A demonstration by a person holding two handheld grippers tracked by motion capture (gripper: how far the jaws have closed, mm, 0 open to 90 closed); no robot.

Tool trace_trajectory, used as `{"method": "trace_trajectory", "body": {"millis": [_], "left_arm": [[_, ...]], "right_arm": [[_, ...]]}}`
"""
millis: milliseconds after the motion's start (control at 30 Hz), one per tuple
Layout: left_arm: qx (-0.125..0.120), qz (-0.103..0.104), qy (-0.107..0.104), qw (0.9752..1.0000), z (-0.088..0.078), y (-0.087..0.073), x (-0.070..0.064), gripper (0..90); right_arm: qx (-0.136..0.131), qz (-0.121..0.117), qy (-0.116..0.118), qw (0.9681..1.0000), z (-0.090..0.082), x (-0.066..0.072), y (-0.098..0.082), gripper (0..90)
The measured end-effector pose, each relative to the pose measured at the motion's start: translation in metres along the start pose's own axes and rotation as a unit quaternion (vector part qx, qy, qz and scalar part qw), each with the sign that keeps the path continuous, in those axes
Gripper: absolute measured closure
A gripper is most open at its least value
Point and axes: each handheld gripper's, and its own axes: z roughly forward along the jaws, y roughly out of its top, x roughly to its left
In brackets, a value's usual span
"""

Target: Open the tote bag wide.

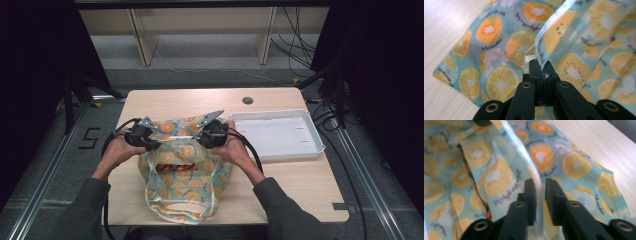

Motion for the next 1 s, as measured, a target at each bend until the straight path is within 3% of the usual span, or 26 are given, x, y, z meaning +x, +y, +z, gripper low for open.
{"method": "trace_trajectory", "body": {"millis": [100, 200, 233, 300, 367, 400, 467, 533, 600, 667, 767, 867, 967, 1000], "left_arm": [[0.001, -0.014, 0.001, 0.9999, 0.007, -0.003, 0.003, 89.1], [-0.002, -0.020, 0.001, 0.9998, 0.006, -0.004, 0.006, 89.2], [-0.005, -0.024, 0.002, 0.9997, 0.006, -0.005, 0.006, 89.2], [-0.006, -0.025, 0.001, 0.9997, 0.004, -0.006, 0.008, 89.3], [-0.004, -0.030, 0.000, 0.9995, 0.002, -0.007, 0.010, 89.3], [-0.013, -0.031, 0.000, 0.9995, 0.002, -0.008, 0.010, 89.3], [-0.006, -0.026, -0.005, 0.9996, -0.001, -0.008, 0.011, 89.3], [-0.011, -0.030, -0.006, 0.9995, -0.003, -0.008, 0.012, 89.3], [-0.017, -0.030, -0.007, 0.9994, -0.007, -0.008, 0.012, 89.3], [-0.022, -0.029, -0.005, 0.9993, -0.012, -0.009, 0.015, 89.3], [-0.030, -0.036, -0.006, 0.9989, -0.015, -0.011, 0.019, 89.3], [-0.021, -0.036, -0.006, 0.9991, -0.009, -0.012, 0.020, 89.2], [-0.013, -0.038, -0.009, 0.9992, 0.001, -0.013, 0.019, 89.1], [-0.002, -0.031, -0.012, 0.9994, 0.002, -0.013, 0.019, 89.0]], "right_arm": [[-0.021, 0.003, 0.000, 0.9998, -0.015, 0.005, 0.000, 71.3], [-0.020, 0.007, 0.018, 0.9996, -0.035, 0.019, 0.000, 71.5], [-0.026, -0.013, 0.024, 0.9993, -0.040, 0.023, 0.000, 72.1], [-0.023, -0.021, 0.047, 0.9984, -0.046, 0.037, -0.001, 74.0], [-0.011, -0.041, 0.064, 0.9970, -0.046, 0.051, -0.003, 78.7], [0.002, -0.058, 0.075, 0.9955, -0.043, 0.056, -0.004, 82.0], [0.030, -0.070, 0.091, 0.9929, -0.034, 0.066, -0.009, 86.9], [0.065, -0.083, 0.084, 0.9909, -0.021, 0.069, -0.015, 89.2], [0.096, -0.091, 0.068, 0.9888, -0.011, 0.065, -0.021, 90.0], [0.106, -0.072, 0.024, 0.9914, -0.008, 0.054, -0.025, 90.0], [0.103, -0.047, -0.020, 0.9934, -0.013, 0.029, -0.031, 90.0], [0.096, -0.027, -0.038, 0.9943, -0.015, 0.006, -0.038, 90.0], [0.106, -0.006, -0.035, 0.9938, -0.004, -0.005, -0.049, 90.0], [0.109, -0.018, -0.030, 0.9934, 0.000, -0.008, -0.051, 90.0]]}}
